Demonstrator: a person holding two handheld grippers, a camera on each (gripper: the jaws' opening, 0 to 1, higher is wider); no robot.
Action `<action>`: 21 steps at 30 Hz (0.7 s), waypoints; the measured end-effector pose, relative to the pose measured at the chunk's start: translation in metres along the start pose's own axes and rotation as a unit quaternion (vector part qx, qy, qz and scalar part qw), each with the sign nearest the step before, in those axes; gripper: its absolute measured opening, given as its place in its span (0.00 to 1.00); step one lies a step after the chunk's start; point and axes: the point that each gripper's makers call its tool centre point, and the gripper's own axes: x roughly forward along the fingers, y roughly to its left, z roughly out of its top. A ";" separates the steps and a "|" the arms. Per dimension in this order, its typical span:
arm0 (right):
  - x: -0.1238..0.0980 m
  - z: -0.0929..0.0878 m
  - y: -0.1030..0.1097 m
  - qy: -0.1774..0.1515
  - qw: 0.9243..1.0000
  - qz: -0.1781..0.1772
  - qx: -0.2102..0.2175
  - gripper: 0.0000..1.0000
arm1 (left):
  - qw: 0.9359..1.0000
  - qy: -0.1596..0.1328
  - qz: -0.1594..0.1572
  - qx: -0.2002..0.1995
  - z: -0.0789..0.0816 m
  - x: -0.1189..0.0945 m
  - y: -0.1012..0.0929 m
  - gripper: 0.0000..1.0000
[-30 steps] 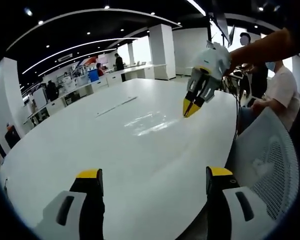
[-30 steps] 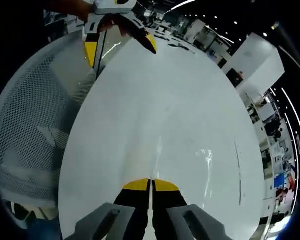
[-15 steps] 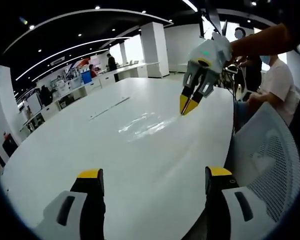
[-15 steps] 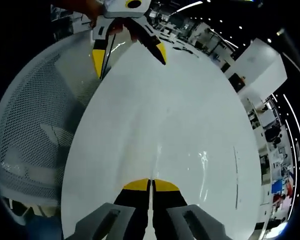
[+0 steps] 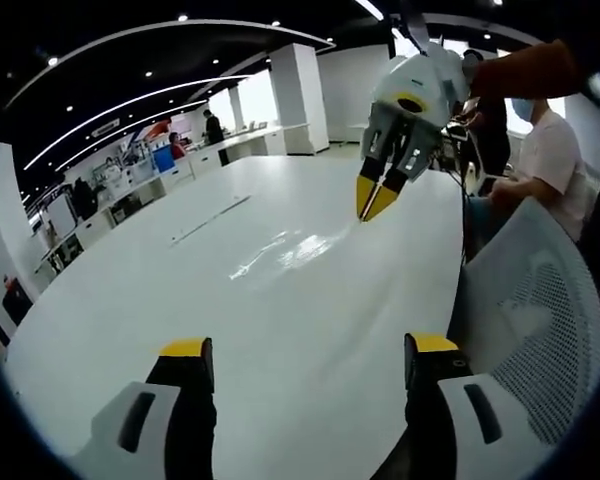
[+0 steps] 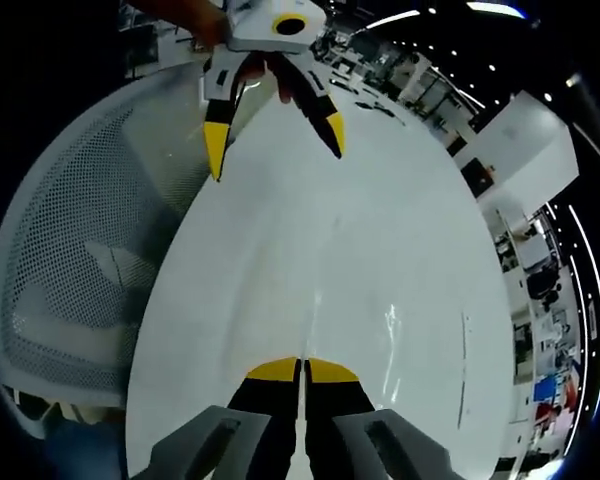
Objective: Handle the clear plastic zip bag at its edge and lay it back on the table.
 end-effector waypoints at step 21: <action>-0.009 0.007 0.008 -0.006 1.000 0.002 -0.019 0.00 | 0.999 -0.011 -0.017 0.033 0.020 0.009 -0.009 0.68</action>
